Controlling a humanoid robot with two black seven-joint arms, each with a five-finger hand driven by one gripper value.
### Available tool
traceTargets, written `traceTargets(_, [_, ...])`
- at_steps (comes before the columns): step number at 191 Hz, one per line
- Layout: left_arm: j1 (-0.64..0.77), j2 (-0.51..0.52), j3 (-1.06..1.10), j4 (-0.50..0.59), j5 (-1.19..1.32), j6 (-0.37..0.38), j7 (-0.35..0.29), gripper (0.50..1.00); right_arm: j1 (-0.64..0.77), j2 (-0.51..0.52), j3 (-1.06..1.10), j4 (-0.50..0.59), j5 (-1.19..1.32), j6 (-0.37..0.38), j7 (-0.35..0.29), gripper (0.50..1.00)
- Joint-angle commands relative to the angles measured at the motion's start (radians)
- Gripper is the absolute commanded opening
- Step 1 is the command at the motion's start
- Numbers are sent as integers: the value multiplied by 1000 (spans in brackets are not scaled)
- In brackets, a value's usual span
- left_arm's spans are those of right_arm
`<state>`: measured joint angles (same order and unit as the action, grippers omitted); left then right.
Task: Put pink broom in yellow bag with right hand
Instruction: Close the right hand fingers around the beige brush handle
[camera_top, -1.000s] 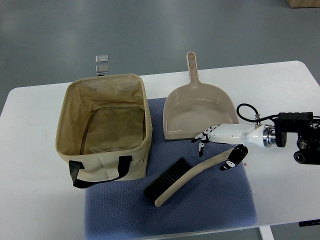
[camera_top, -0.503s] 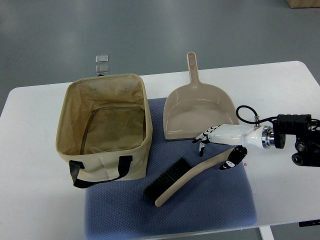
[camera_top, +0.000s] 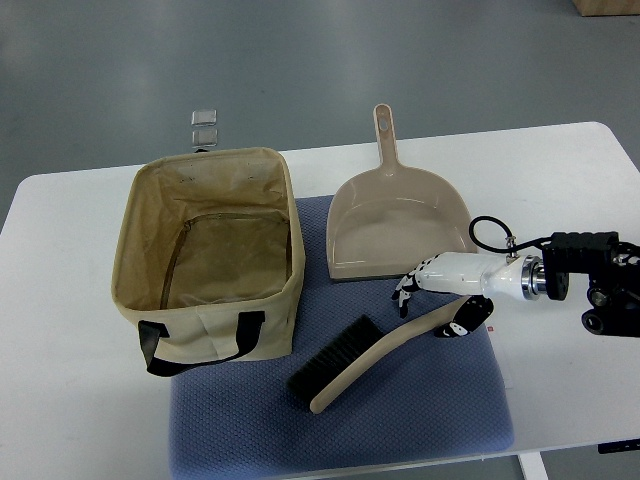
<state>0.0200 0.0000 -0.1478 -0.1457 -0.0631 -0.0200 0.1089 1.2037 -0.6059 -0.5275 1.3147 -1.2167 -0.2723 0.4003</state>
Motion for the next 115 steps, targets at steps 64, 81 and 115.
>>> traceTargets(64, [0, 0, 1, 0, 0, 0, 0, 1000, 0, 3, 0, -2, -30, 7, 2, 674])
traceTargets(81, [0, 0, -1, 0, 0, 0, 0, 1000, 0, 2, 1, -2, -30, 7, 2, 635])
traceTargets(115, [0, 0, 1, 0, 0, -1, 0, 1000, 3, -3, 1, -2, -32, 7, 6, 539])
